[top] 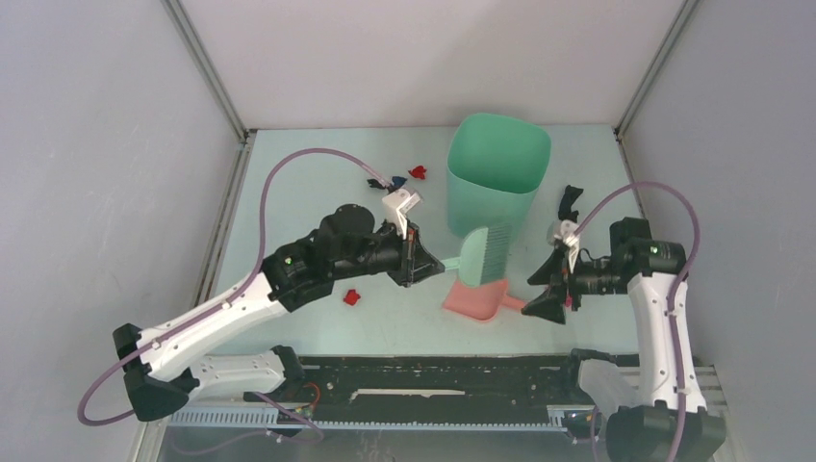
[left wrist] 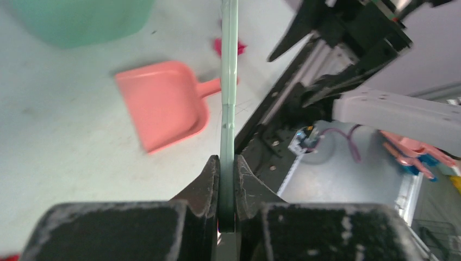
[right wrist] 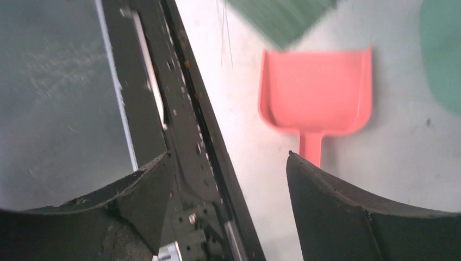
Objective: Sweep away the paper scraps from the table
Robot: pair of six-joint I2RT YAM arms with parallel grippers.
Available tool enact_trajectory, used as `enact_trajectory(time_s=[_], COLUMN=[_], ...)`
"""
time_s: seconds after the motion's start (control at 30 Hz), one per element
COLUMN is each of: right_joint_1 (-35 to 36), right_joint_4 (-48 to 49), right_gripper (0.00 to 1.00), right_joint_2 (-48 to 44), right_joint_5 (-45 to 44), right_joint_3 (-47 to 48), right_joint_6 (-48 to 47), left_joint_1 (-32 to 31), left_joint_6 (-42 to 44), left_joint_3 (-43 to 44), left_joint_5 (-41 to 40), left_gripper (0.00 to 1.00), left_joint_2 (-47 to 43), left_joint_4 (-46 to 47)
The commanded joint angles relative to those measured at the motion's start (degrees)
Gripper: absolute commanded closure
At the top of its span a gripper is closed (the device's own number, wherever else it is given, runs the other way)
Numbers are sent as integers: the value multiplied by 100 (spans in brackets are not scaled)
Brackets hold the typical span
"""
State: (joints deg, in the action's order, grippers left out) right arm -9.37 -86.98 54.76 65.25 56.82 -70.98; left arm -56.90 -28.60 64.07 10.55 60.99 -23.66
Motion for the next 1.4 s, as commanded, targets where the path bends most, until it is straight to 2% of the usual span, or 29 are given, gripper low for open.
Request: enact_trajectory(time_s=[0.0, 0.13, 0.4, 0.73, 0.93, 1.17, 1.37], right_joint_1=[91, 489, 1677, 1949, 1974, 1978, 1974], right_joint_4=[808, 1443, 2830, 3552, 3779, 4408, 4528], right_gripper=[18, 18, 20, 15, 25, 30, 46], right_joint_2=[-322, -490, -289, 737, 1120, 1151, 1321], right_joint_5=[-1476, -2091, -3122, -3511, -3625, -3446, -3331], right_joint_3=[-616, -1040, -1585, -1626, -1757, -2157, -2175], right_joint_6=[-151, 52, 854, 890, 827, 943, 985], left_joint_1=[30, 28, 30, 30, 30, 30, 30], left_joint_6=[347, 402, 467, 373, 397, 400, 391], left_joint_3=[510, 513, 651, 399, 373, 345, 325], left_joint_5=[-1028, -1443, -1388, -1457, -1456, -1391, -1362], left_gripper=[100, 100, 100, 100, 100, 100, 100], left_joint_2=[278, 447, 752, 571, 593, 623, 614], left_joint_4=[-2102, -2209, -2292, -2148, -2093, -1998, -1952])
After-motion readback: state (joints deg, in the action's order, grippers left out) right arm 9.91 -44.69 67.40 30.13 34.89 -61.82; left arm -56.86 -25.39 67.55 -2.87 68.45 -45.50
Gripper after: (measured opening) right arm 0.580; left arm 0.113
